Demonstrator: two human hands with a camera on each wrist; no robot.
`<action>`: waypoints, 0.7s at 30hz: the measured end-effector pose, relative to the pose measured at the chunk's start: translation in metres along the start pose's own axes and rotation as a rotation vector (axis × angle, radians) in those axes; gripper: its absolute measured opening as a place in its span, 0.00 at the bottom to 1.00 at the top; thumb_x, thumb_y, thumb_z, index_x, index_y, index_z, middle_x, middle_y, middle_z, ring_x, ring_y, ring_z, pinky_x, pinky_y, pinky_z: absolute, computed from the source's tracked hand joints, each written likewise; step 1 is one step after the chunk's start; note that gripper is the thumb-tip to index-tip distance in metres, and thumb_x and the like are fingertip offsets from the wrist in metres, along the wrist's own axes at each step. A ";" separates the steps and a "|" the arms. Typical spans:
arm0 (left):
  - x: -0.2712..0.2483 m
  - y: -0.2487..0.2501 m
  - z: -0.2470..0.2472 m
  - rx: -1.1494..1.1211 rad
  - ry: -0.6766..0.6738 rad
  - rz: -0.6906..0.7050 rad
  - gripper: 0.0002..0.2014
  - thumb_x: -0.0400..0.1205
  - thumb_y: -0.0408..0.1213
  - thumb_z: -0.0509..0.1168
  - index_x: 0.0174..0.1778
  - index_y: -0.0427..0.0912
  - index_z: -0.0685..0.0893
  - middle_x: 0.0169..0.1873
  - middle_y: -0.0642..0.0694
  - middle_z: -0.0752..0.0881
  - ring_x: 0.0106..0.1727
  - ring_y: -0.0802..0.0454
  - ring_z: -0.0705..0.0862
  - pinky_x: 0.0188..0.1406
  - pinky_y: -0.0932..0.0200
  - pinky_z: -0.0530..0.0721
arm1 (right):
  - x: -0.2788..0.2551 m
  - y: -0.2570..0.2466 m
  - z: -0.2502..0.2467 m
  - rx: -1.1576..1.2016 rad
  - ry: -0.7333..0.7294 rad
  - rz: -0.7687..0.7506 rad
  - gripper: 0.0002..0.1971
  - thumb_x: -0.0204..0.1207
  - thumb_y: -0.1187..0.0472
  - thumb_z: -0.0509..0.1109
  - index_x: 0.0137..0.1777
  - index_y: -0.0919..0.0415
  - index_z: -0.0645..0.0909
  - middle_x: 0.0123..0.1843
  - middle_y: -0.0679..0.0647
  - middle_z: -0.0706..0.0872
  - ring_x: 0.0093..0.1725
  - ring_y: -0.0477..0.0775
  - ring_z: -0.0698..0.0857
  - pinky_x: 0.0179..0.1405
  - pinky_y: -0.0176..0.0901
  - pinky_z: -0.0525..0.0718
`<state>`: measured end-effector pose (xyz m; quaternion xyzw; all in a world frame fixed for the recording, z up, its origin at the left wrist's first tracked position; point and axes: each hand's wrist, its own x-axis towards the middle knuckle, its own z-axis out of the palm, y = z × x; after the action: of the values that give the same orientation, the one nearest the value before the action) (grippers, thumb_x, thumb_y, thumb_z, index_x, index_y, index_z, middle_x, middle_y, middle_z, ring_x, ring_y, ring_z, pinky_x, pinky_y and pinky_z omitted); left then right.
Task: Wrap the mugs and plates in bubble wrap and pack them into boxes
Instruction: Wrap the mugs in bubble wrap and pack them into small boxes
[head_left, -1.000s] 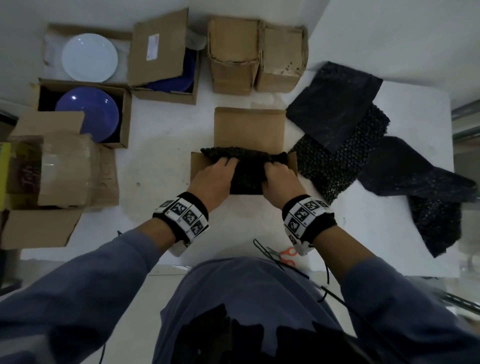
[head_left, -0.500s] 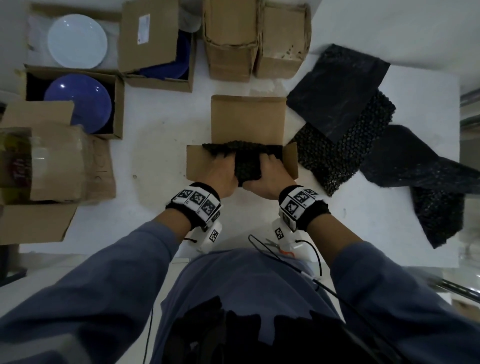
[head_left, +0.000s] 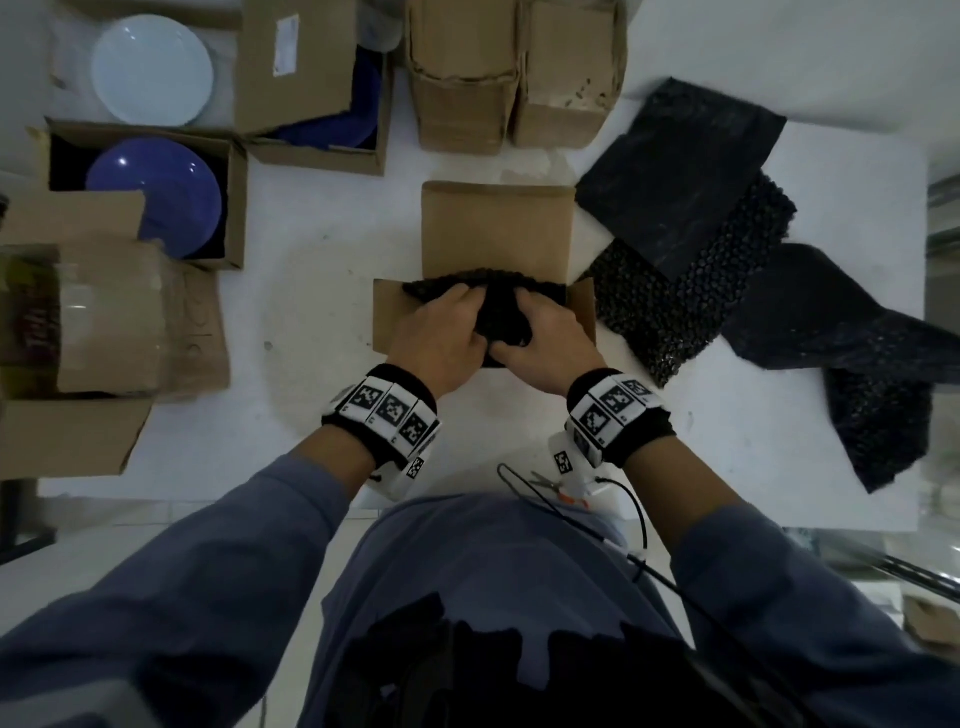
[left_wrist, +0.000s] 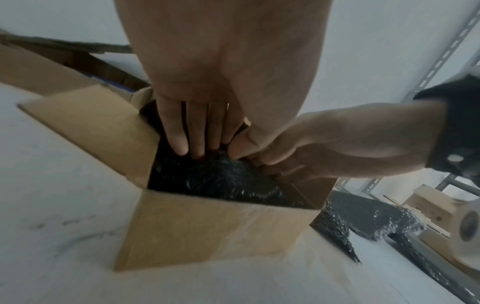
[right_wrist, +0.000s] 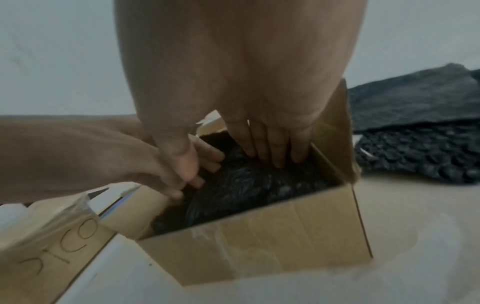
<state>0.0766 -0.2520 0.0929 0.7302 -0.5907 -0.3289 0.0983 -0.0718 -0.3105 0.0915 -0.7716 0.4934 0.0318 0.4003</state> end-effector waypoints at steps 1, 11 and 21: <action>0.001 0.001 0.001 -0.014 -0.009 -0.001 0.27 0.79 0.34 0.62 0.77 0.43 0.71 0.66 0.43 0.77 0.62 0.39 0.81 0.56 0.45 0.84 | 0.001 0.001 0.001 0.046 -0.018 0.001 0.30 0.72 0.50 0.75 0.71 0.58 0.73 0.64 0.56 0.81 0.63 0.57 0.80 0.59 0.46 0.80; 0.009 -0.005 -0.001 -0.076 -0.055 -0.028 0.29 0.79 0.31 0.62 0.79 0.44 0.68 0.72 0.44 0.75 0.68 0.42 0.78 0.62 0.48 0.80 | 0.008 0.006 0.010 0.117 -0.011 0.064 0.36 0.68 0.48 0.76 0.74 0.58 0.69 0.67 0.57 0.81 0.66 0.56 0.79 0.63 0.44 0.78; 0.010 -0.002 0.007 -0.133 -0.054 -0.143 0.27 0.81 0.32 0.59 0.79 0.45 0.68 0.66 0.38 0.83 0.64 0.38 0.81 0.62 0.49 0.79 | 0.015 0.005 0.008 0.115 -0.022 0.149 0.25 0.70 0.44 0.75 0.62 0.58 0.77 0.58 0.57 0.77 0.57 0.58 0.79 0.56 0.48 0.78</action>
<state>0.0746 -0.2593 0.0825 0.7533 -0.5163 -0.3932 0.1067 -0.0653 -0.3175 0.0758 -0.7083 0.5460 0.0416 0.4456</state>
